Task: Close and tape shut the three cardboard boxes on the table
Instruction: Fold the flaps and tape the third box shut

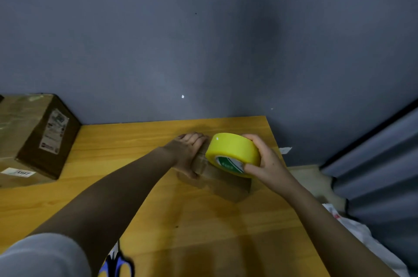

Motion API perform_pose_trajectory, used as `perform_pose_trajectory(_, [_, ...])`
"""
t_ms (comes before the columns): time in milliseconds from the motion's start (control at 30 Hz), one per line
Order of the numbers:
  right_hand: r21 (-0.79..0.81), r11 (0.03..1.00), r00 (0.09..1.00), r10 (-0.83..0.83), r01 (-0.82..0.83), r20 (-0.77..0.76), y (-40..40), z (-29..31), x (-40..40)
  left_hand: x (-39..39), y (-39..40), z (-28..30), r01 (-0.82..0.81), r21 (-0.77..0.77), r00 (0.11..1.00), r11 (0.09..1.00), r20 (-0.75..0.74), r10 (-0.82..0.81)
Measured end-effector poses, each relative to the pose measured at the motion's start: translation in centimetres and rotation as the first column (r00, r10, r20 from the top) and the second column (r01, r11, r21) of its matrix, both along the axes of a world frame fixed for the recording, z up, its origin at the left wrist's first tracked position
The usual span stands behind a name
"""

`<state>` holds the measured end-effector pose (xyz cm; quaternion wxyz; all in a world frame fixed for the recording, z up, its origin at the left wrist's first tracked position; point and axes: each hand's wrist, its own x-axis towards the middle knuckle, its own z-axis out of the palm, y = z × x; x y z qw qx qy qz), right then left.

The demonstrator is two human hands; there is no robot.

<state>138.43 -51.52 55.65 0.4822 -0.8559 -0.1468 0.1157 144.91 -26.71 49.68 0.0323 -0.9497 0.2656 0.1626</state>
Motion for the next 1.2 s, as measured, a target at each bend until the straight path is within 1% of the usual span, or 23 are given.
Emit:
perform_pose_trajectory(133, [-0.108, 0.994, 0.998, 0.018, -0.011, 0.065, 0.2, 0.3, 0.3, -0.3, -0.4, -0.5, -0.027, 0.056, 0.999, 0.998, 0.036, 0.025])
perform_pose_trajectory(267, [-0.27, 0.96, 0.99, -0.034, 0.07, 0.135, 1.3, 0.7, 0.7, -0.4, -0.8, -0.4, -0.014, 0.149, 0.997, 0.989, 0.071, 0.003])
perform_pose_trajectory(333, [-0.315, 0.946, 0.988, -0.036, 0.082, 0.149, 1.7, 0.9, 0.9, -0.3, -0.9, -0.3, -0.004, 0.178, 0.997, 0.984, 0.079, -0.01])
perform_pose_trajectory(533, [-0.444, 0.895, 0.988, 0.019, 0.052, 0.154, 0.2, 1.9, 1.1, -0.3, -1.1, -0.3, -0.001, 0.16, 0.997, 0.987, 0.075, -0.011])
perform_pose_trajectory(667, [-0.562, 0.827, 0.982, 0.095, 0.013, 0.163, 0.3, 2.8, 1.3, -0.4, -1.0, -0.2, -0.019, 0.154, 0.998, 0.988, 0.067, 0.009])
perform_pose_trajectory(767, [-0.696, 0.717, 0.976, 0.136, 0.023, 0.172, -1.2, 3.6, 1.4, -0.3, -1.2, -0.1, -0.036, 0.154, 0.999, 0.987, 0.045, 0.03])
perform_pose_trajectory(833, [-0.713, 0.701, 0.975, 0.146, 0.018, 0.168, -1.7, 3.6, 1.4, -0.3, -1.5, 0.0, -0.027, 0.166, 0.998, 0.986, 0.055, 0.018])
perform_pose_trajectory(900, [-0.684, 0.729, 0.976, 0.142, 0.008, 0.163, -1.7, 3.5, 1.5, -0.4, -1.5, 0.1, -0.026, 0.188, 0.998, 0.982, 0.067, 0.014])
perform_pose_trajectory(967, [-0.646, 0.763, 0.981, 0.105, 0.024, 0.161, -1.8, 3.5, 1.5, -0.5, -1.8, 0.3, -0.026, 0.228, 0.996, 0.973, 0.086, 0.007])
perform_pose_trajectory(1000, [-0.636, 0.771, 0.983, 0.091, 0.032, 0.161, -1.9, 3.5, 1.4, -0.6, -2.3, 0.4, -0.023, 0.222, 0.997, 0.975, 0.082, 0.005])
perform_pose_trajectory(1133, [-0.655, 0.755, 0.98, 0.112, 0.024, 0.165, -1.5, 3.5, 1.0, -1.2, -5.1, 0.3, -0.023, 0.075, 0.998, 0.997, 0.059, 0.018])
perform_pose_trajectory(1200, [-0.659, 0.752, 0.979, 0.117, 0.022, 0.167, -1.2, 3.6, 1.1, -1.2, -5.5, 0.2, -0.03, 0.059, 0.997, 0.998, 0.066, 0.026])
